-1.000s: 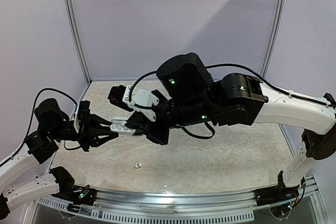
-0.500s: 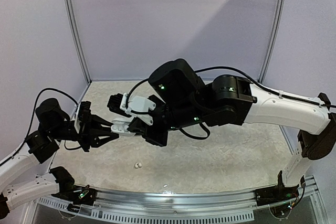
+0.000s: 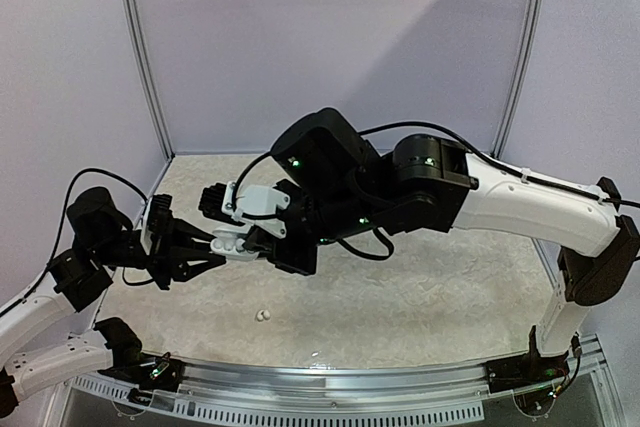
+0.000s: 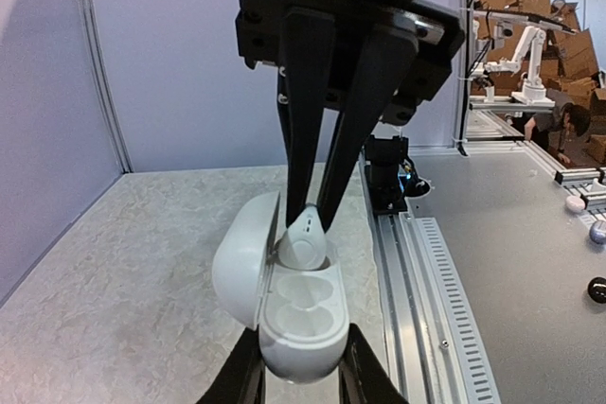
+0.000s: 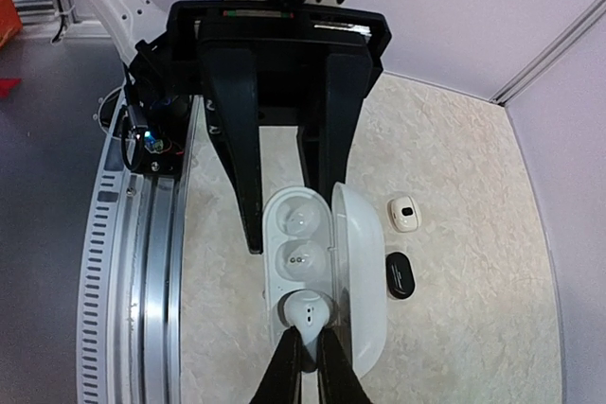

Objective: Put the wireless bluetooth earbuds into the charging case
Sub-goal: Insert the right earbud into the right side groove of the charging case.

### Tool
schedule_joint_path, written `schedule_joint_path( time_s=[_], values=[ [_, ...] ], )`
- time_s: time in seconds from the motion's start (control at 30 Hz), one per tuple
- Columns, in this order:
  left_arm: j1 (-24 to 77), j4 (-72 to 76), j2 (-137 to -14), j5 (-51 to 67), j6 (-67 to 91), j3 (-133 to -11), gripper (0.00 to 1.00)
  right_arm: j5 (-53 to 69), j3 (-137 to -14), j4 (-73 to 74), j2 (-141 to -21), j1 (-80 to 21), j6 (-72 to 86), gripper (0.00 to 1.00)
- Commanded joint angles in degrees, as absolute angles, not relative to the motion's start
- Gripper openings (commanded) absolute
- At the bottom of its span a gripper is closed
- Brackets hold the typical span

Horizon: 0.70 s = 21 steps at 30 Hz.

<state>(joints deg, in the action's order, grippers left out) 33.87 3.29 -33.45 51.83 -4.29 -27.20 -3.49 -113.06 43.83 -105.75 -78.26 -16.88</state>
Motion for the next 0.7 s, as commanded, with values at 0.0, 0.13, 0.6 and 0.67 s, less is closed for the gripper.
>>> schedule_joint_path(
  time_s=[0.0,0.13,0.6,0.67],
  values=[
    [34.61,4.61,-33.32,52.54,-4.88,-27.20,0.00,-4.48,-115.06,48.21,-108.24,-77.81,-19.32,0.09],
    [34.62,4.57,-33.07,52.39,-4.59,-27.20,0.00,-4.82,-115.43,48.41,-108.84,-77.83,-19.67,0.13],
    [34.45,8.48,-33.31,47.24,7.45,-24.08,0.00,-5.15,-112.67,40.89,-102.86,-77.80,-16.15,0.22],
    [34.37,10.77,-33.46,46.28,11.00,-23.17,0.00,-5.11,-111.20,38.50,-100.86,-77.63,-15.42,0.23]
  ],
)
